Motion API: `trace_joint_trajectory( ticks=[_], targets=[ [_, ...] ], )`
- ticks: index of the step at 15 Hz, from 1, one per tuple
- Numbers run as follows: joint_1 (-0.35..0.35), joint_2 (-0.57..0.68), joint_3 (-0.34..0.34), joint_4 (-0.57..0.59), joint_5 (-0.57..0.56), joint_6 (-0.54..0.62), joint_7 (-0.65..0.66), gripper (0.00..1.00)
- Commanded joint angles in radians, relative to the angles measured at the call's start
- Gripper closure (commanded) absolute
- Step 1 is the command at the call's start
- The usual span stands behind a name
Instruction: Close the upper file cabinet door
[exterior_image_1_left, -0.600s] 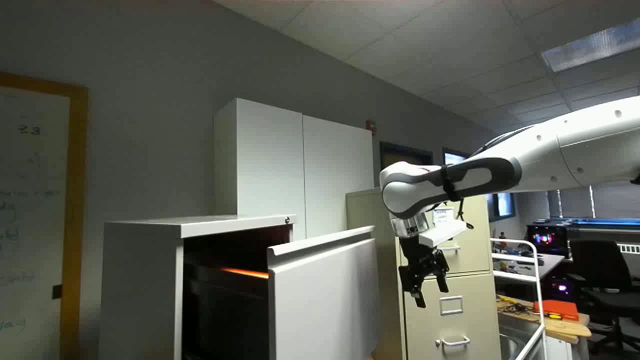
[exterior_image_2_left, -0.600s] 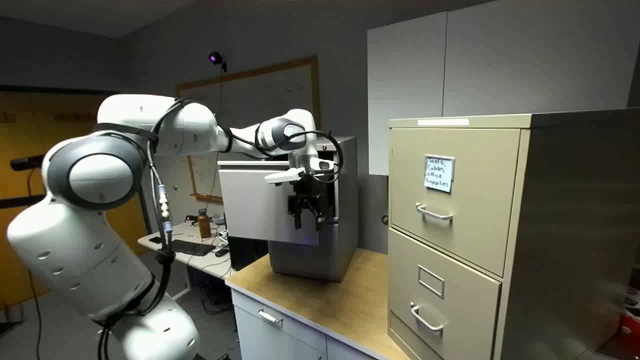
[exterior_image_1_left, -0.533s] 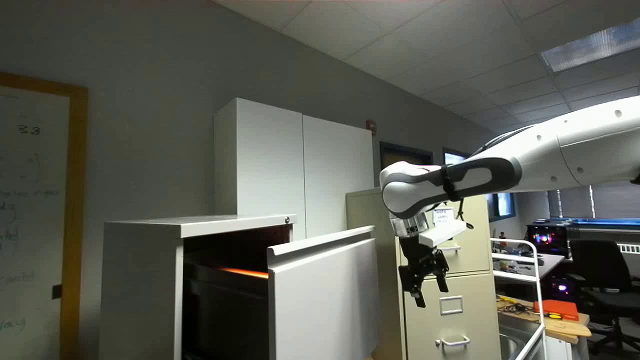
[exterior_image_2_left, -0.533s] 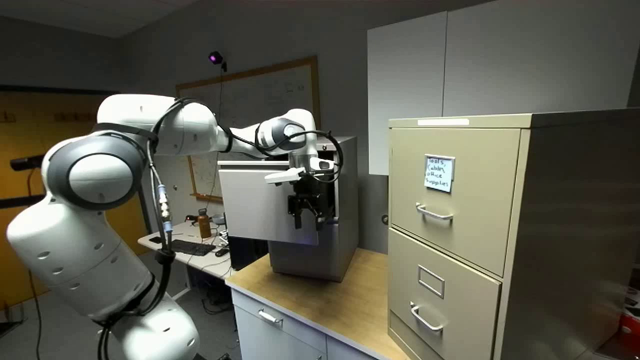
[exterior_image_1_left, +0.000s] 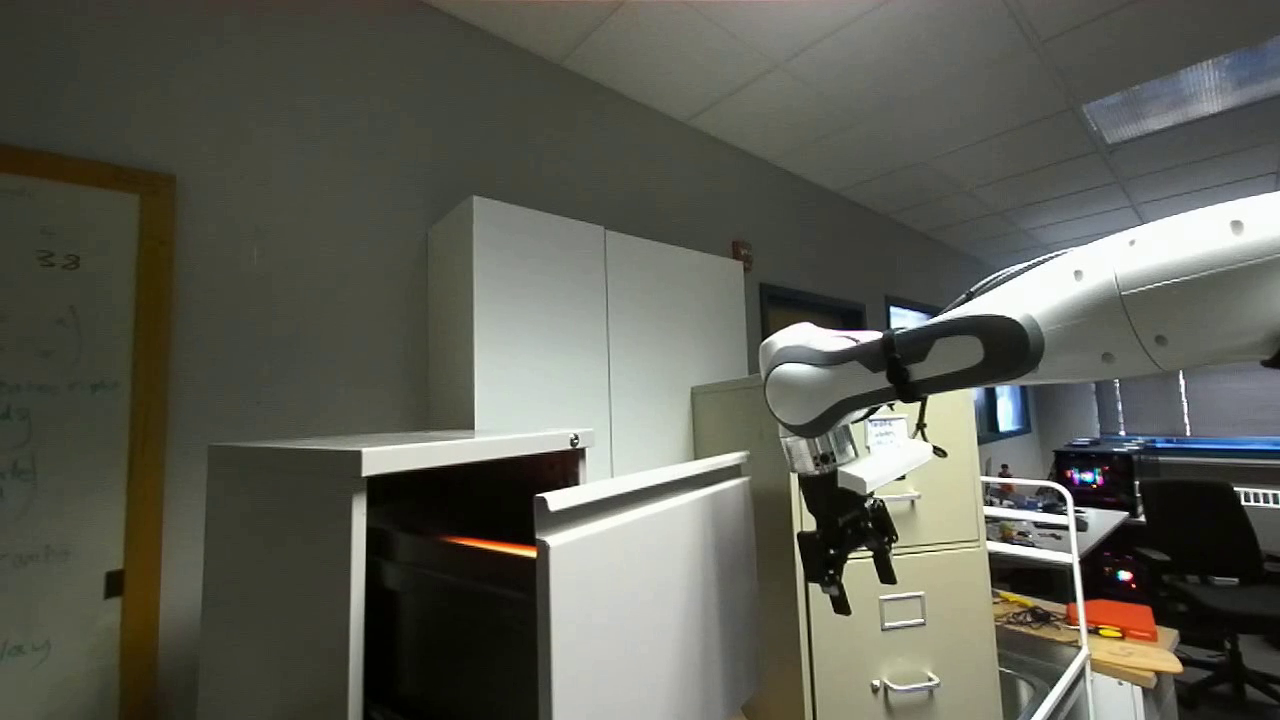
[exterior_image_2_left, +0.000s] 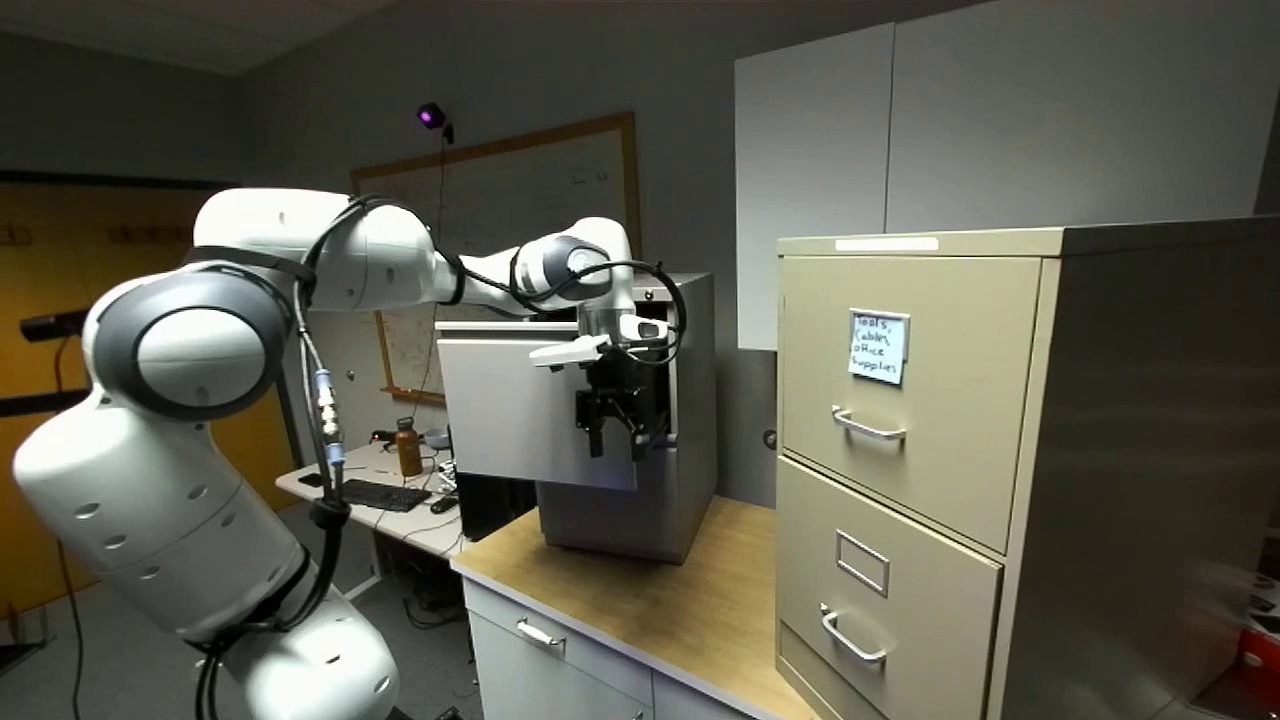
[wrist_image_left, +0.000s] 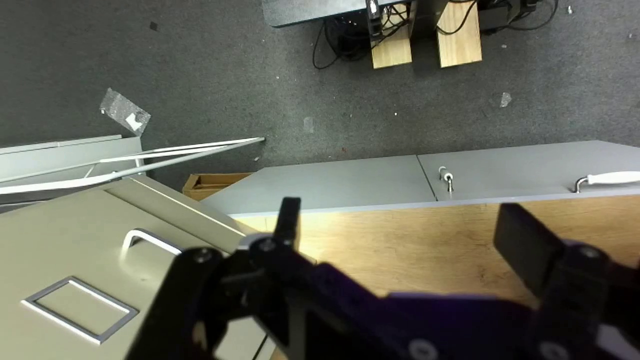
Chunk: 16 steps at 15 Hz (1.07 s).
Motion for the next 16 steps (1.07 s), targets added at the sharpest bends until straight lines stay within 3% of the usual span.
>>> trace_joint_trajectory(
  ticks=[1, 16],
  targets=[
    [0.016, 0.001, -0.013, 0.002, -0.004, -0.003, 0.004, 0.00],
    [0.017, 0.012, -0.010, 0.003, -0.006, 0.006, 0.024, 0.00]
  ],
)
